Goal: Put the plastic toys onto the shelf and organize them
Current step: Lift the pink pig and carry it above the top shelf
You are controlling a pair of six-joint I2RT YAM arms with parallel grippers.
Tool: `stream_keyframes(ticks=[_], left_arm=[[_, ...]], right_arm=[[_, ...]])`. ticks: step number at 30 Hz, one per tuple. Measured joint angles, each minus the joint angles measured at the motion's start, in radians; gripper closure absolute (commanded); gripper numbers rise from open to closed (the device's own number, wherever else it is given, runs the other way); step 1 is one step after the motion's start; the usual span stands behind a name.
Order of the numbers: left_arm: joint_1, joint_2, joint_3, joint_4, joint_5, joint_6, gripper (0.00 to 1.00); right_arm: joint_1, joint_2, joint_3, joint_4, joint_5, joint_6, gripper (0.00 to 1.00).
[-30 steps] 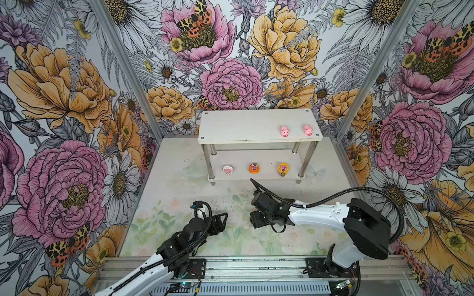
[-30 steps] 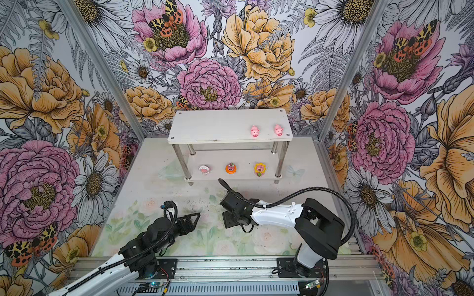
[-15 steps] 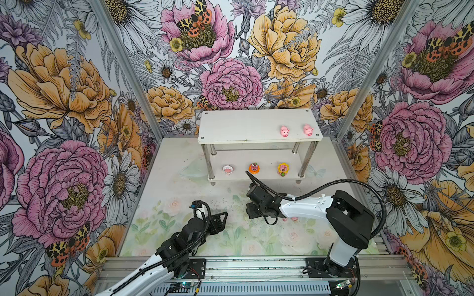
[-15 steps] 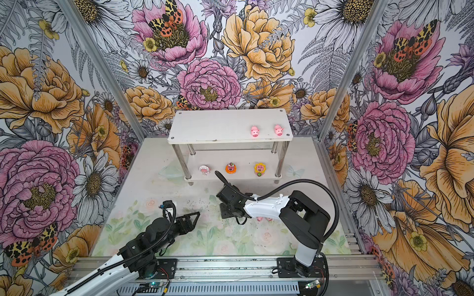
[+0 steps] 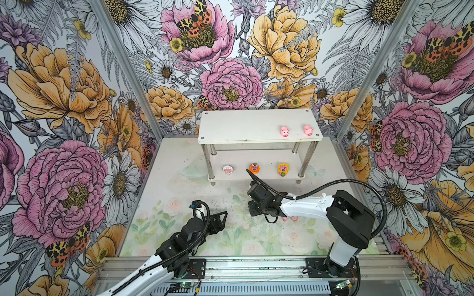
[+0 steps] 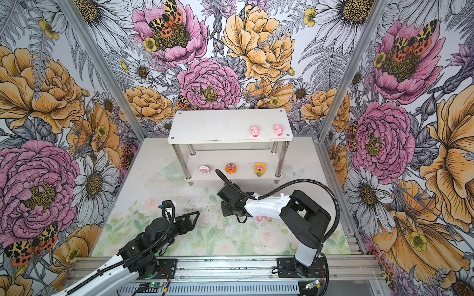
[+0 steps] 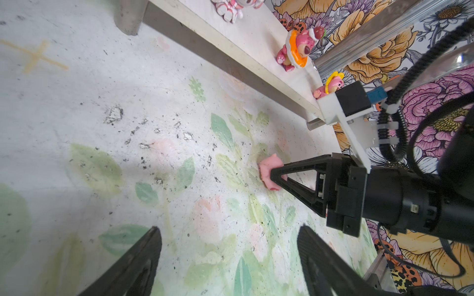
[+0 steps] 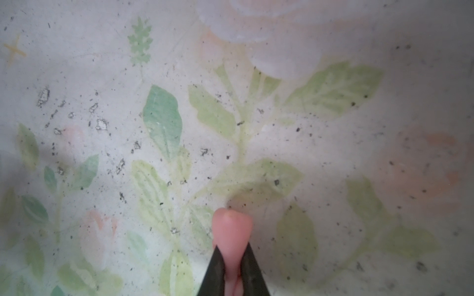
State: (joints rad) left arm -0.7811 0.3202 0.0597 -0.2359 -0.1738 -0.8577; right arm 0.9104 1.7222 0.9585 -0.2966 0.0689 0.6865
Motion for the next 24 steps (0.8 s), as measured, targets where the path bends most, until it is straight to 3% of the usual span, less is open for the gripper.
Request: stream_keyframes(ticks=[5,9,15,20,24], left_arm=[[0.0,-0.016,0.0,-0.003,0.0,0.0,0.15],[0.001,-0.034,0.0,-0.003,0.0,0.0,0.15],[0.002,-0.044,0.0,-0.003,0.0,0.0,0.15],[0.003,-0.044,0.001,-0.004,0.003,0.0,0.15],[0.003,-0.044,0.002,-0.01,0.004,0.0,0.15]], right_arm=[[0.0,-0.103,0.01,-0.103,-0.023,-0.025,0.94],[0.0,-0.256,0.115,-0.256,-0.019,-0.068,1.0],[-0.019,-0.384,0.518,-0.414,0.033,-0.181,1.0],[-0.097,-0.325,0.875,-0.5,0.078,-0.276,1.0],[-0.173,-0.222,1.058,-0.562,0.078,-0.316,1.0]])
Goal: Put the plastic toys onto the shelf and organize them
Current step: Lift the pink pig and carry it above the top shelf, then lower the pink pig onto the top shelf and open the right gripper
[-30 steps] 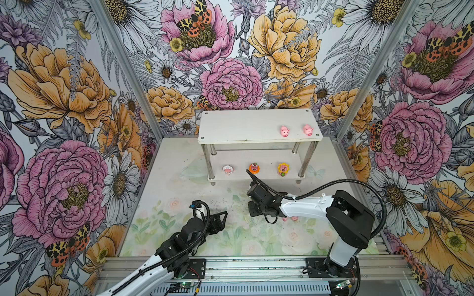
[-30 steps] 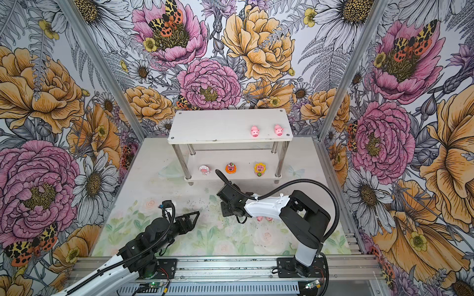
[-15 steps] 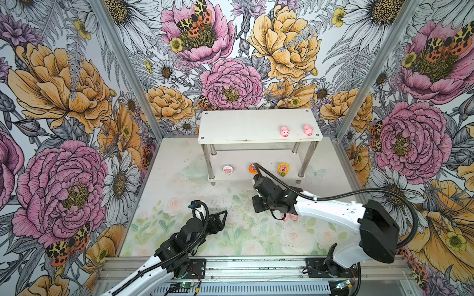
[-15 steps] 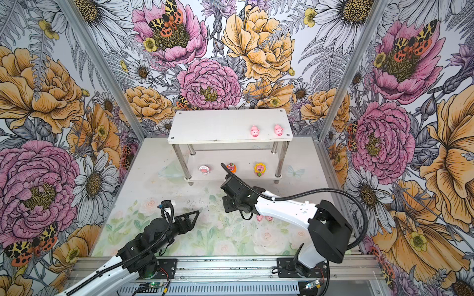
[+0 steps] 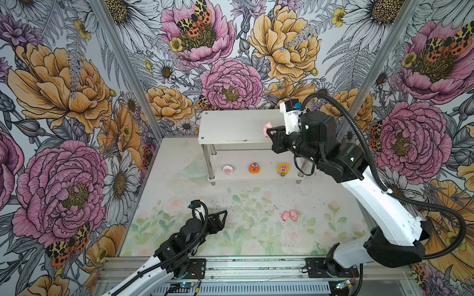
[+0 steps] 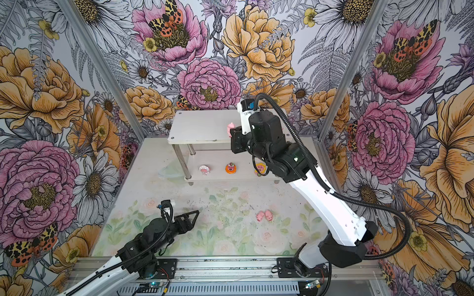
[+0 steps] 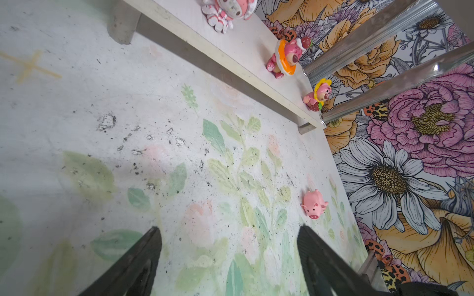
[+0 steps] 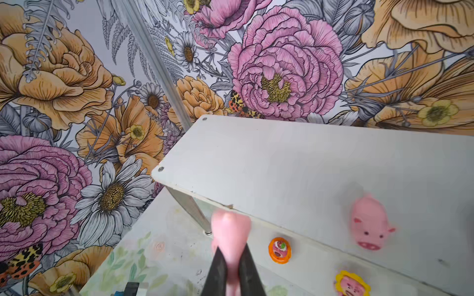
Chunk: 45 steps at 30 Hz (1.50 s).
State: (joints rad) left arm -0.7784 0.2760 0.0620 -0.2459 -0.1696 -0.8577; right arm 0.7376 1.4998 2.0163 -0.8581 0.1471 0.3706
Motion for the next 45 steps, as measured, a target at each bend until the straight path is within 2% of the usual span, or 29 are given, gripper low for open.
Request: stream_keyframes(ticks=[5,10,32,41,45], left_arm=[[0.0,0.0,0.001,-0.002,0.0,0.0,0.15],[0.0,0.0,0.001,-0.003,0.0,0.0,0.15],[0.003,0.0,0.002,-0.005,0.0,0.0,0.14],[0.003,0.0,0.002,-0.005,0.0,0.0,0.14],[0.003,0.0,0.002,-0.005,0.0,0.0,0.14]], right_arm=[[-0.049,0.146,0.131,-0.09,-0.027,-0.024,1.0],[-0.058,0.236,0.169,-0.15,-0.048,-0.032,1.0],[-0.105,0.312,0.236,-0.2,-0.036,-0.051,0.99],[-0.117,0.356,0.274,-0.2,-0.035,-0.051,0.87],[-0.117,0.36,0.277,-0.2,-0.035,-0.052,0.73]])
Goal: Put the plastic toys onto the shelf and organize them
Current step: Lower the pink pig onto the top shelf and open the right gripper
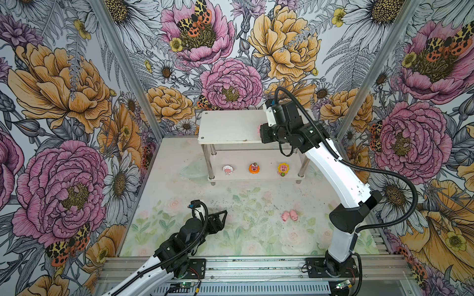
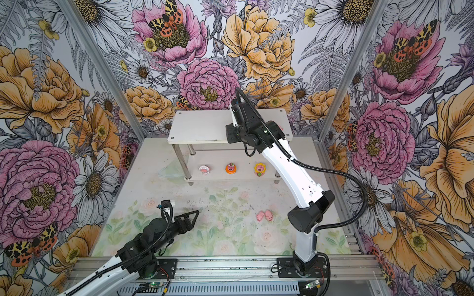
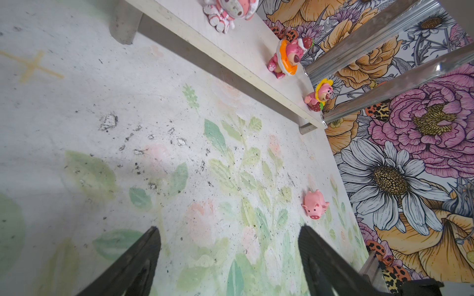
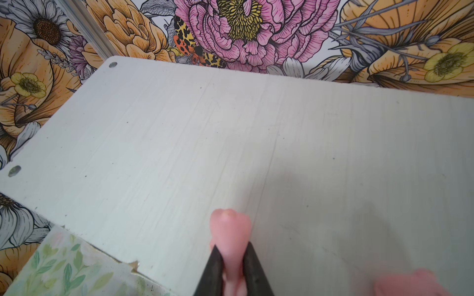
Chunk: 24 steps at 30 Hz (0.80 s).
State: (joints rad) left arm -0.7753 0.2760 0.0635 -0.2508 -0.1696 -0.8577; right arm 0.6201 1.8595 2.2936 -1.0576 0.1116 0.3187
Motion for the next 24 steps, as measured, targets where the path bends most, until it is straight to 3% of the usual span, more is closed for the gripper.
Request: stream_keyframes(ticks=[7,12,24], left_arm=[[0.0,0.0,0.0,0.0,0.0,0.0,0.14],[0.0,0.0,0.0,0.0,0.0,0.0,0.13],[0.0,0.0,0.001,-0.002,0.01,0.011,0.1]], right_arm=[[-0.006,0.002,0.0,0.0,-0.003,0.003,0.64],[-0.006,0.002,0.0,-0.002,-0.014,0.005,0.51],[0.018,-0.069,-0.065,-0.028,-0.002,0.011,0.39]])
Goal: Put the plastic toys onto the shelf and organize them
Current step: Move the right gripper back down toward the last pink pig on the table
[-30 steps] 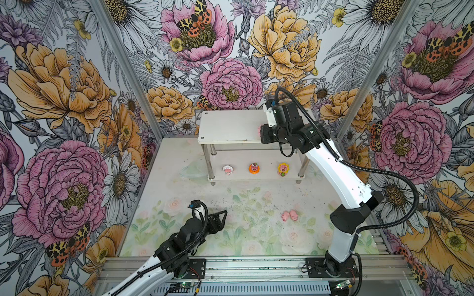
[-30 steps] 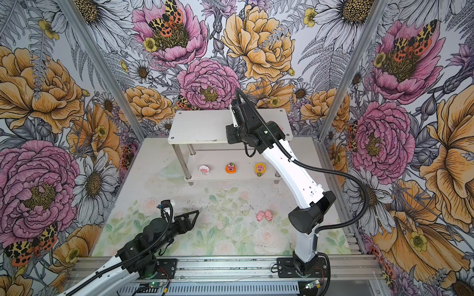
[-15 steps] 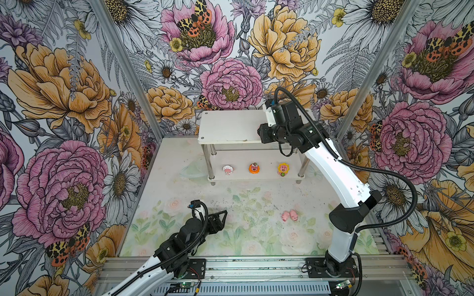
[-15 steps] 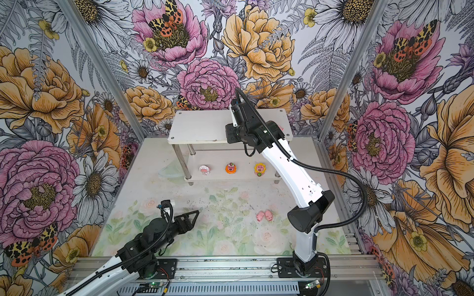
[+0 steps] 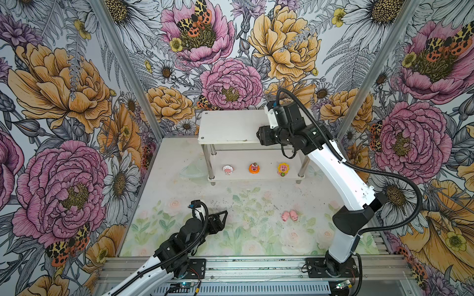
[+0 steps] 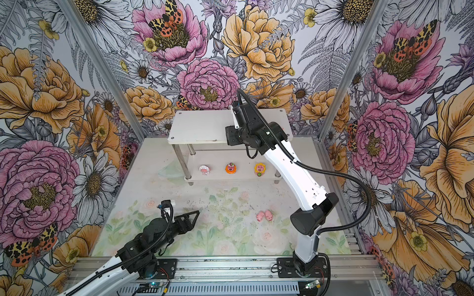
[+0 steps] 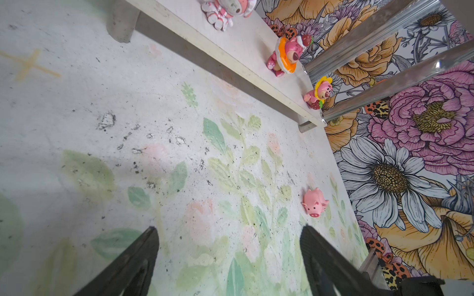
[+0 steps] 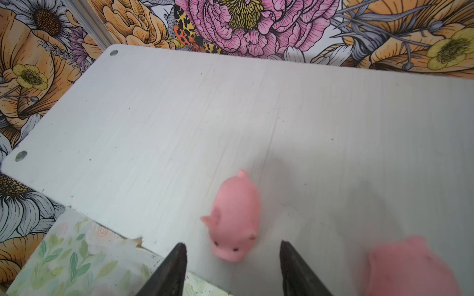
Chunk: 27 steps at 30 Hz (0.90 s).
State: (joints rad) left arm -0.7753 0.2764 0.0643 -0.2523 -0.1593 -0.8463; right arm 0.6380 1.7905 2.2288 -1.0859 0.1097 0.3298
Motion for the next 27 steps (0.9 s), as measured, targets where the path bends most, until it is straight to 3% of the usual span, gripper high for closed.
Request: stream_keyframes(ticks=[7,15,18,22,27], left_arm=[[0.0,0.026,0.003,-0.008,0.018,0.027,0.07],[-0.045,0.117,0.003,0.011,0.028,0.061,0.05],[-0.108,0.184,0.003,0.043,0.01,0.07,0.05],[-0.188,0.311,0.031,0.09,-0.039,0.079,0.05],[-0.227,0.477,0.091,0.164,-0.074,0.087,0.05]], right_arm=[[0.103,-0.293,-0.264,0.009,0.119,-0.002,0.39],[0.151,-0.721,-0.914,0.048,0.205,0.111,0.4],[0.149,-0.739,-1.155,0.068,0.212,0.178,0.42],[0.127,-0.689,-1.413,0.146,0.175,0.236,0.53],[0.069,-0.652,-1.522,0.278,0.094,0.292,0.53]])
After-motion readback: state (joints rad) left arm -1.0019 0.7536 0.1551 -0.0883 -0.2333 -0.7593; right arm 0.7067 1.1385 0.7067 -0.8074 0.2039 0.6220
